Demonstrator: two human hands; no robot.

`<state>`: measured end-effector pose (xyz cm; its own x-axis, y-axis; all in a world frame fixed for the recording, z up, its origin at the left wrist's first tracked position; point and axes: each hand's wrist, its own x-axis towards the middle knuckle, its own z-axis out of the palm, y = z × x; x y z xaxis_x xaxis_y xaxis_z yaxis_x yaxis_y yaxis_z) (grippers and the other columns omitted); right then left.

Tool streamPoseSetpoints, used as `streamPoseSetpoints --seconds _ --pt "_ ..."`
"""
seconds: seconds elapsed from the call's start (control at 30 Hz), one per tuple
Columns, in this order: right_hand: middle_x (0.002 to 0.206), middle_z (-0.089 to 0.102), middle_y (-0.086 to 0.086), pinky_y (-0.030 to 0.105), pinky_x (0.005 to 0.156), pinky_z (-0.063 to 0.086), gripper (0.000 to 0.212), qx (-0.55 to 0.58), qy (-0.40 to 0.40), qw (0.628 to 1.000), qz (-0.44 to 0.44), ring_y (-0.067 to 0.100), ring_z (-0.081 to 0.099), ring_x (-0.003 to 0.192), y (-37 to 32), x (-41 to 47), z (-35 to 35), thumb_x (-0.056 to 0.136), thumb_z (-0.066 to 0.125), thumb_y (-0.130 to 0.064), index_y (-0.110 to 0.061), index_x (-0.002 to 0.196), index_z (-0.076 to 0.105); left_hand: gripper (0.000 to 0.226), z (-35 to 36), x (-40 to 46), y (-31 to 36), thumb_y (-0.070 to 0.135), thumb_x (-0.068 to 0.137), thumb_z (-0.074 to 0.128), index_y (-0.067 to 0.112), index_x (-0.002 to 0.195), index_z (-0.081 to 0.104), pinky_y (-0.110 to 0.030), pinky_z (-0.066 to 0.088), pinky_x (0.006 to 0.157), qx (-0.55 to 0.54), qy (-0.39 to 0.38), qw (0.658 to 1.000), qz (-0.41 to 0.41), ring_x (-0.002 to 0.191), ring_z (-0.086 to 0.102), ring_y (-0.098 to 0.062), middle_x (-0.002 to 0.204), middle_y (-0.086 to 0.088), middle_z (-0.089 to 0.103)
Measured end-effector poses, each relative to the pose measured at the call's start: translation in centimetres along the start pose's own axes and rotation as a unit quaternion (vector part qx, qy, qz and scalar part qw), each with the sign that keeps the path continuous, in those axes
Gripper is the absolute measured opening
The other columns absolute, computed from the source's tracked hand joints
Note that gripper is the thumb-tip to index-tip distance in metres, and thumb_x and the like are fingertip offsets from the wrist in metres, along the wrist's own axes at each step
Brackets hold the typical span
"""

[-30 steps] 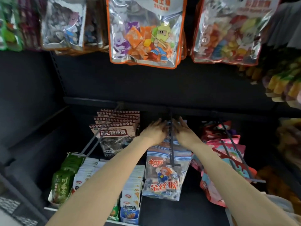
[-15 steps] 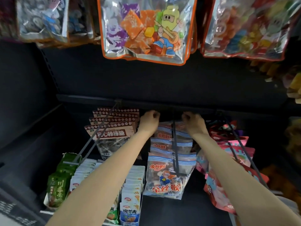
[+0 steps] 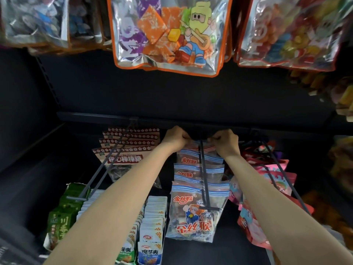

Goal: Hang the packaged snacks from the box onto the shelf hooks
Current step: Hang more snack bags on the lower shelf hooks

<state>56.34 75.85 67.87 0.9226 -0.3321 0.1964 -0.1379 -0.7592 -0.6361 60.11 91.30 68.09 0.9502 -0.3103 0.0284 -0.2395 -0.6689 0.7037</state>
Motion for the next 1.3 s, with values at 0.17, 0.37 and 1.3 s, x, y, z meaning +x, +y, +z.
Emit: streamPoseSetpoints --seconds 0.17,0.37,1.3 --pt "0.098 0.07 0.017 0.021 0.071 0.038 0.022 0.006 0.017 1.0 -0.002 0.026 0.063 0.097 0.0 0.9 0.4 0.093 0.057 -0.012 0.004 0.094 0.072 0.022 0.9 1.3 0.4 0.016 0.094 0.055 0.008 0.109 0.069 -0.027 0.047 0.086 0.003 0.067 0.998 -0.011 0.105 0.062 -0.022 0.114 -0.011 0.067" --pt "0.117 0.059 0.014 0.033 0.094 0.035 0.024 -0.013 0.055 0.998 -0.033 0.031 0.042 0.119 0.7 0.3 1.4 0.087 0.062 -0.01 -0.007 0.11 0.061 0.019 1.7 0.4 -0.4 0.014 0.089 0.061 0.009 0.107 0.066 -0.019 0.042 0.081 -0.026 0.149 0.988 0.034 0.1 0.061 -0.015 0.11 -0.005 0.066" --pt "0.114 0.061 0.013 0.035 0.094 0.032 0.018 -0.042 0.044 0.997 -0.048 0.031 0.042 0.117 0.4 -2.7 -0.3 0.089 0.055 -0.008 -0.005 0.106 0.061 0.02 1.2 -3.3 -1.0 0.018 0.093 0.055 0.014 0.111 0.063 -0.022 0.041 0.085 0.048 0.132 0.983 0.118 0.106 0.052 -0.016 0.119 -0.004 0.051"
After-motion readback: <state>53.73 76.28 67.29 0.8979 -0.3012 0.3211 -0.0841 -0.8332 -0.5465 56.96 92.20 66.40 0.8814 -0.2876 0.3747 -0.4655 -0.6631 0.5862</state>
